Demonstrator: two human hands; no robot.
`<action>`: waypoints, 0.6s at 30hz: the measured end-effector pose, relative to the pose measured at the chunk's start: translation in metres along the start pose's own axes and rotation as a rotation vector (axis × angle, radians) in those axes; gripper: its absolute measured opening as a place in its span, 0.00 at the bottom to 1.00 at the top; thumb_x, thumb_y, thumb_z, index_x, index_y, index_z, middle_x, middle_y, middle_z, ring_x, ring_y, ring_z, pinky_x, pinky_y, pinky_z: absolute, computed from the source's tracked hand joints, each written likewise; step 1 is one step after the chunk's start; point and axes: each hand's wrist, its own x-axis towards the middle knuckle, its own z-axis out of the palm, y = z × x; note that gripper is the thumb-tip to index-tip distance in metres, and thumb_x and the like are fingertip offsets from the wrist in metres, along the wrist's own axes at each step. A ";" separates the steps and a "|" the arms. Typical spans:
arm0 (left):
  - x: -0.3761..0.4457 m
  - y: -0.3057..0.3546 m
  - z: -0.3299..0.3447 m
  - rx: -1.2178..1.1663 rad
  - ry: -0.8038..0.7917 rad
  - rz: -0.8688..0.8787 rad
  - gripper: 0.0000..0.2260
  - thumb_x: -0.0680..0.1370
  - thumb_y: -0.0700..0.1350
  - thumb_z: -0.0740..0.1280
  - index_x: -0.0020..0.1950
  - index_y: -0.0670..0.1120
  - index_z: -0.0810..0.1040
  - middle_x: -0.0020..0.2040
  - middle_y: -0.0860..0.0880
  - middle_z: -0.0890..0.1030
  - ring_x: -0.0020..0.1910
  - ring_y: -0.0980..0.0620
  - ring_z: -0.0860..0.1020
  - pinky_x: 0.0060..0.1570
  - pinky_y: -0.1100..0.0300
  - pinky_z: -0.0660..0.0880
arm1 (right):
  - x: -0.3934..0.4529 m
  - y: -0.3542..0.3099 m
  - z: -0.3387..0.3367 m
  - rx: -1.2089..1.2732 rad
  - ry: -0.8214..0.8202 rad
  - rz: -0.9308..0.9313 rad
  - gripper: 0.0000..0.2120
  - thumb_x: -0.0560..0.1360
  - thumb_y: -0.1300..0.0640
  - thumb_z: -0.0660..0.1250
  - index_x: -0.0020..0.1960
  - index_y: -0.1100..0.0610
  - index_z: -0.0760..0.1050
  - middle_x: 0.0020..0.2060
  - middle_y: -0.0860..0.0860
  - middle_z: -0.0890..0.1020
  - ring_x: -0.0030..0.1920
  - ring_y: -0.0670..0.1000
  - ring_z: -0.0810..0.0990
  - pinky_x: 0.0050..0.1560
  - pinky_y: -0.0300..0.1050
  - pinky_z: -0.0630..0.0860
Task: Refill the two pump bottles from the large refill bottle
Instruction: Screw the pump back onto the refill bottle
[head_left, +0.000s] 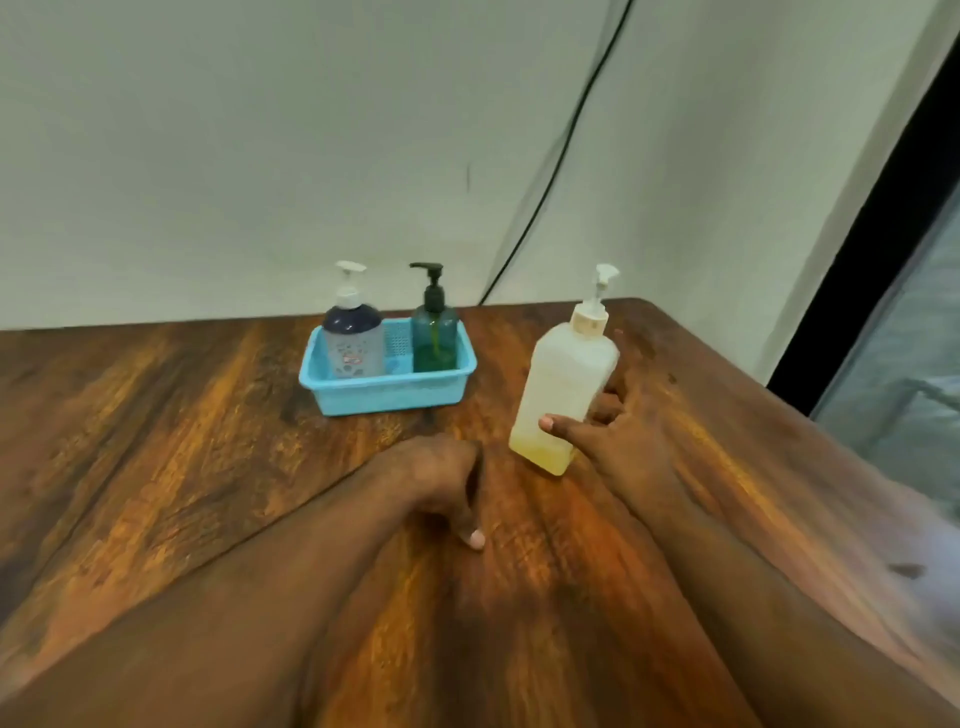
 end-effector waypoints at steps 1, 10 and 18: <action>0.017 0.013 -0.007 -0.013 0.001 0.019 0.42 0.59 0.59 0.80 0.69 0.52 0.68 0.67 0.49 0.75 0.62 0.45 0.75 0.64 0.49 0.73 | 0.012 0.007 -0.007 -0.033 0.040 -0.006 0.44 0.59 0.44 0.80 0.69 0.49 0.62 0.63 0.48 0.76 0.58 0.50 0.78 0.57 0.53 0.77; 0.142 0.096 -0.073 0.305 -0.120 0.065 0.62 0.62 0.59 0.80 0.77 0.59 0.33 0.79 0.45 0.37 0.79 0.41 0.44 0.74 0.43 0.56 | 0.146 0.053 -0.058 -0.056 0.246 -0.139 0.45 0.61 0.51 0.80 0.69 0.39 0.55 0.60 0.42 0.74 0.59 0.49 0.75 0.59 0.50 0.73; 0.179 0.099 -0.082 0.472 -0.244 0.094 0.63 0.64 0.63 0.78 0.72 0.60 0.24 0.78 0.44 0.32 0.78 0.42 0.39 0.74 0.45 0.53 | 0.247 0.090 -0.062 -0.219 0.377 -0.095 0.51 0.64 0.52 0.78 0.76 0.44 0.47 0.66 0.55 0.71 0.64 0.56 0.72 0.57 0.47 0.68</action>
